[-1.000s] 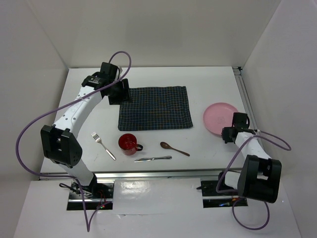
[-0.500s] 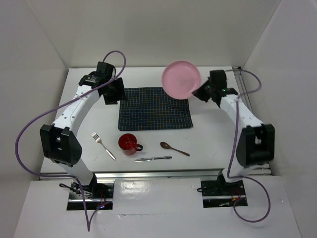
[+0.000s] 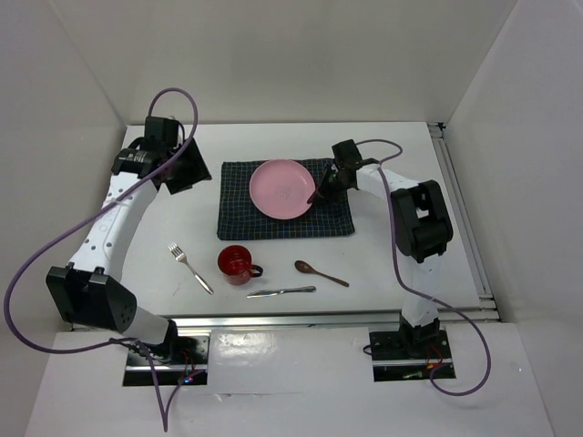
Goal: Set the dinner table for one person
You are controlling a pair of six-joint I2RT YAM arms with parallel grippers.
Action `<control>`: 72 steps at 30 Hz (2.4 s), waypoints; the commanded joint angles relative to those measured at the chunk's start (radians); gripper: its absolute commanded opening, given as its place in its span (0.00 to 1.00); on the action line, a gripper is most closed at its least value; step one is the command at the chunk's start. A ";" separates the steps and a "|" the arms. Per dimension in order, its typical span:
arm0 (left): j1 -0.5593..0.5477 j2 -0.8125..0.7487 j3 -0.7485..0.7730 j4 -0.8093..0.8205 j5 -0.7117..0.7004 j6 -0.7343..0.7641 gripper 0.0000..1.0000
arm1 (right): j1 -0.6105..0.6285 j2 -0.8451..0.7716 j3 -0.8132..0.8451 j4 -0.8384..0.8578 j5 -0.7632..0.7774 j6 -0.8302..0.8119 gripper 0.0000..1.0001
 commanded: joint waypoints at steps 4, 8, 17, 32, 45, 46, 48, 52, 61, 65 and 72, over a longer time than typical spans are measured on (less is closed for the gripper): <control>0.016 -0.004 -0.010 0.018 0.023 -0.005 0.70 | 0.007 -0.009 0.028 0.014 0.024 0.002 0.00; 0.016 -0.004 -0.019 0.018 0.023 -0.005 0.70 | 0.016 0.014 0.028 -0.010 0.073 0.011 0.00; 0.016 -0.004 -0.019 0.018 0.023 0.004 0.70 | 0.044 0.013 0.067 -0.053 0.129 0.022 0.62; 0.025 -0.088 0.039 -0.002 -0.057 -0.009 0.70 | 0.335 -0.250 0.222 -0.185 0.296 -0.320 0.85; 0.067 -0.175 0.004 0.007 -0.077 -0.038 0.70 | 0.645 -0.055 0.259 -0.254 0.337 -0.535 0.87; 0.067 -0.175 0.004 0.007 -0.077 -0.029 0.70 | 0.655 -0.044 0.270 -0.254 0.337 -0.535 0.84; 0.067 -0.175 -0.006 0.007 -0.068 -0.029 0.70 | 0.655 -0.030 0.270 -0.265 0.337 -0.544 0.81; 0.076 -0.175 -0.006 0.007 -0.068 -0.029 0.70 | 0.664 -0.006 0.270 -0.265 0.328 -0.553 0.73; 0.076 -0.175 -0.006 0.007 -0.049 -0.029 0.70 | 0.694 0.023 0.261 -0.274 0.304 -0.553 0.50; 0.076 -0.166 -0.006 0.016 -0.029 -0.029 0.70 | 0.704 0.023 0.261 -0.274 0.304 -0.553 0.40; 0.076 -0.166 -0.015 0.025 -0.020 -0.029 0.70 | 0.713 0.033 0.298 -0.308 0.354 -0.519 0.00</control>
